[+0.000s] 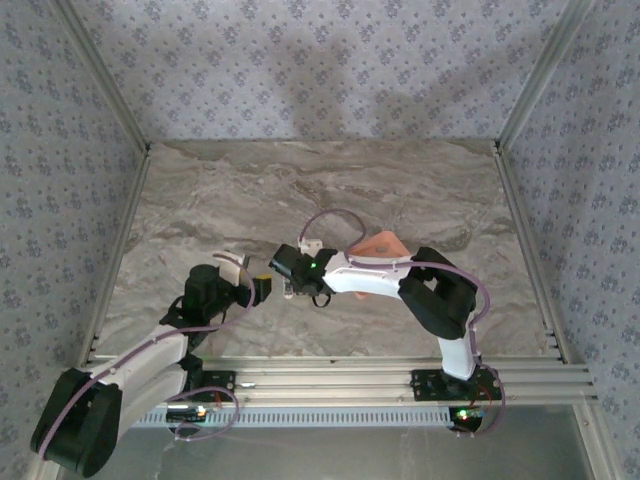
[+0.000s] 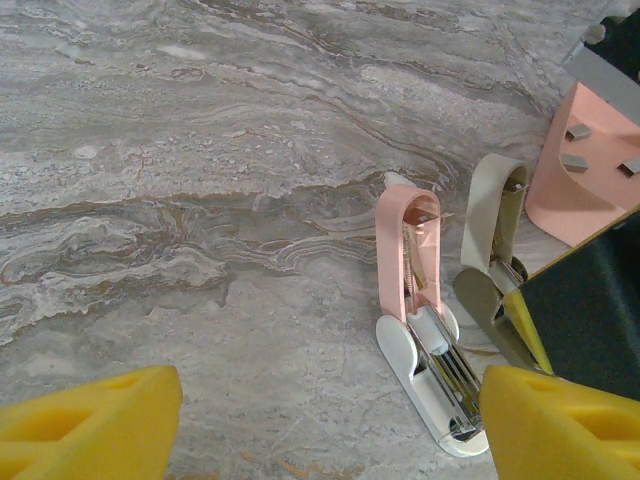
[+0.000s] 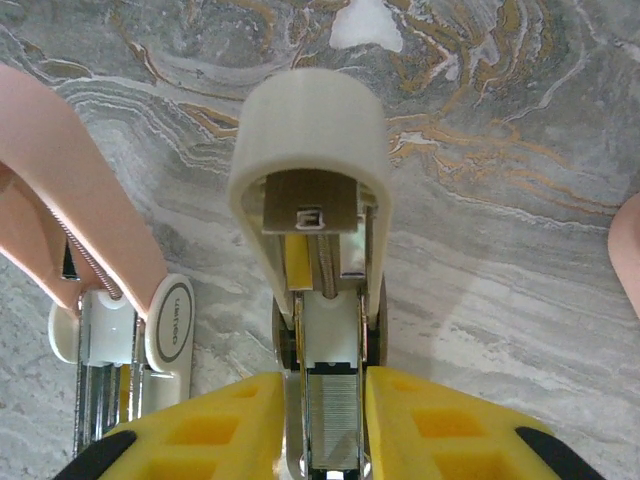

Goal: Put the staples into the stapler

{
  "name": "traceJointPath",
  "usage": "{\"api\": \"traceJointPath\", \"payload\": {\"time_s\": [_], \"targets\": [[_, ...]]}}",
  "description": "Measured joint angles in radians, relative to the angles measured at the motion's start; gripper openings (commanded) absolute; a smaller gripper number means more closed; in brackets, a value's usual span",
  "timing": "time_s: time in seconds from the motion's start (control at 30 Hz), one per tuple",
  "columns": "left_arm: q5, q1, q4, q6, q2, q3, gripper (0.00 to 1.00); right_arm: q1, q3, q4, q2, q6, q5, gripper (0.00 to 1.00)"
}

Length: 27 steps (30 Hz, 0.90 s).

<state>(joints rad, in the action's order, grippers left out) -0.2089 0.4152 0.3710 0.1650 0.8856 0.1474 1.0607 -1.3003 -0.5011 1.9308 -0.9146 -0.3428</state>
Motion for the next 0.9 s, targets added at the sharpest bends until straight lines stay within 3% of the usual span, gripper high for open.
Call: {"api": "traceJointPath", "payload": {"time_s": [0.33, 0.9], "targets": [[0.000, 0.000, 0.000, 0.000, 0.000, 0.000, 0.78, 0.011, 0.006, 0.000, -0.027, 0.020, -0.013, 0.32], [0.000, 0.000, 0.000, 0.000, 0.006, 0.000, 0.78, -0.036, 0.133, 0.109, -0.084, 0.001, 0.045, 0.20]]}}
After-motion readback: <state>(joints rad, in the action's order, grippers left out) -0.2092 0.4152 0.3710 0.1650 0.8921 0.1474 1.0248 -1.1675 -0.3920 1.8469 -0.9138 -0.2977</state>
